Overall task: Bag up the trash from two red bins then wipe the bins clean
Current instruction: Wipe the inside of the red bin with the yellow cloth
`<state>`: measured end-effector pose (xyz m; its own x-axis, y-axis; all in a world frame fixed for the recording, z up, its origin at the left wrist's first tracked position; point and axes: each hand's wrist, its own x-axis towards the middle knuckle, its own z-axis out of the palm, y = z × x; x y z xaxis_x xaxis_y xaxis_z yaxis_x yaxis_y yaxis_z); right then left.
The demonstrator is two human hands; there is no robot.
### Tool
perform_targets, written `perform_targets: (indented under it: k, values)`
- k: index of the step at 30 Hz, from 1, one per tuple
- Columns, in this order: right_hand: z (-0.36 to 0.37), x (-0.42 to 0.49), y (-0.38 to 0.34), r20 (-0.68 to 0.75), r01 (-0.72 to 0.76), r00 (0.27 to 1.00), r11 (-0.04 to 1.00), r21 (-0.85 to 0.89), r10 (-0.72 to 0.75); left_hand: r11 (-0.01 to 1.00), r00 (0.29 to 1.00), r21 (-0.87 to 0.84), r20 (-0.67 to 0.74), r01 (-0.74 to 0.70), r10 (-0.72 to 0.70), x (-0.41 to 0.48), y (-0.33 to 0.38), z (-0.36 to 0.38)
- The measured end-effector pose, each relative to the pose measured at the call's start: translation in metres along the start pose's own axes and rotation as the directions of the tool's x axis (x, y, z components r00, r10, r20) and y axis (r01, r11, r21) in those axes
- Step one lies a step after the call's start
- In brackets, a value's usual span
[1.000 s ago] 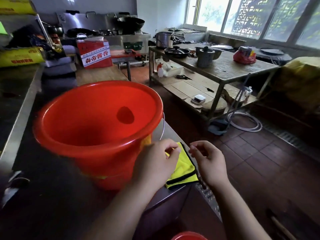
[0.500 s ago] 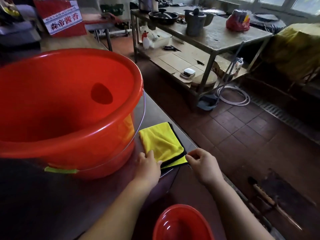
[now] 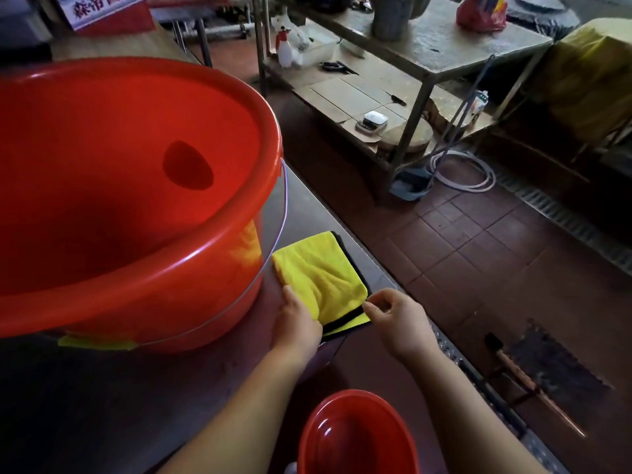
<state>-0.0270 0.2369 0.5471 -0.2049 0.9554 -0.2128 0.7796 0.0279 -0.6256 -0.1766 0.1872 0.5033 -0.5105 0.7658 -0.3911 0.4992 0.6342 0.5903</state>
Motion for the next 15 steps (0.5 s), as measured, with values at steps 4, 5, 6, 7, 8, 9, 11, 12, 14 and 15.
perform_targets:
  k: [4, 5, 6, 7, 8, 9, 11, 12, 14, 15]
  values:
    - [-0.001, 0.001, -0.004, -0.009, -0.001, 1.000, 1.000, 0.003, 0.002, 0.999, 1.000, -0.036, 0.024, -0.006, 0.007, -0.008, 0.002, -0.008]
    - [-0.002, 0.001, -0.006, -0.009, -0.001, 1.000, 1.000, 0.004, 0.001, 0.999, 0.999, -0.042, 0.025, -0.026, 0.027, -0.011, 0.002, -0.011]
    - [-0.003, 0.000, -0.009, -0.006, 0.001, 1.000, 1.000, 0.009, -0.001, 0.998, 0.999, -0.050, 0.019, -0.044, 0.045, -0.014, 0.002, -0.015]
    - [-0.004, 0.000, -0.011, -0.005, 0.007, 1.000, 1.000, 0.017, -0.007, 0.997, 0.998, -0.052, 0.007, -0.061, 0.062, -0.017, 0.002, -0.018]
    - [-0.005, 0.000, -0.013, -0.008, 0.016, 1.000, 1.000, 0.027, -0.016, 0.996, 0.997, -0.043, -0.011, -0.081, 0.081, -0.020, 0.002, -0.021]
    - [-0.005, 0.000, -0.015, -0.012, 0.024, 1.000, 0.999, 0.038, -0.023, 0.995, 0.995, -0.028, -0.031, -0.100, 0.100, -0.023, 0.002, -0.024]
    - [-0.005, 0.000, -0.018, -0.018, 0.044, 0.999, 0.997, 0.059, -0.043, 0.991, 0.990, -0.032, -0.056, -0.130, 0.128, -0.030, 0.003, -0.033]
    - [-0.005, 0.000, -0.019, -0.020, 0.070, 0.997, 0.995, 0.067, -0.069, 0.987, 0.987, -0.053, -0.060, -0.150, 0.147, -0.033, 0.002, -0.038]
    - [-0.005, -0.001, -0.022, -0.017, 0.169, 0.986, 0.984, 0.049, -0.168, 0.969, 0.975, -0.114, -0.062, -0.221, 0.215, -0.040, 0.001, -0.047]
    - [-0.005, -0.002, -0.023, -0.006, 0.226, 0.974, 0.974, 0.021, -0.226, 0.953, 0.963, -0.137, -0.064, -0.270, 0.263, -0.044, 0.001, -0.052]
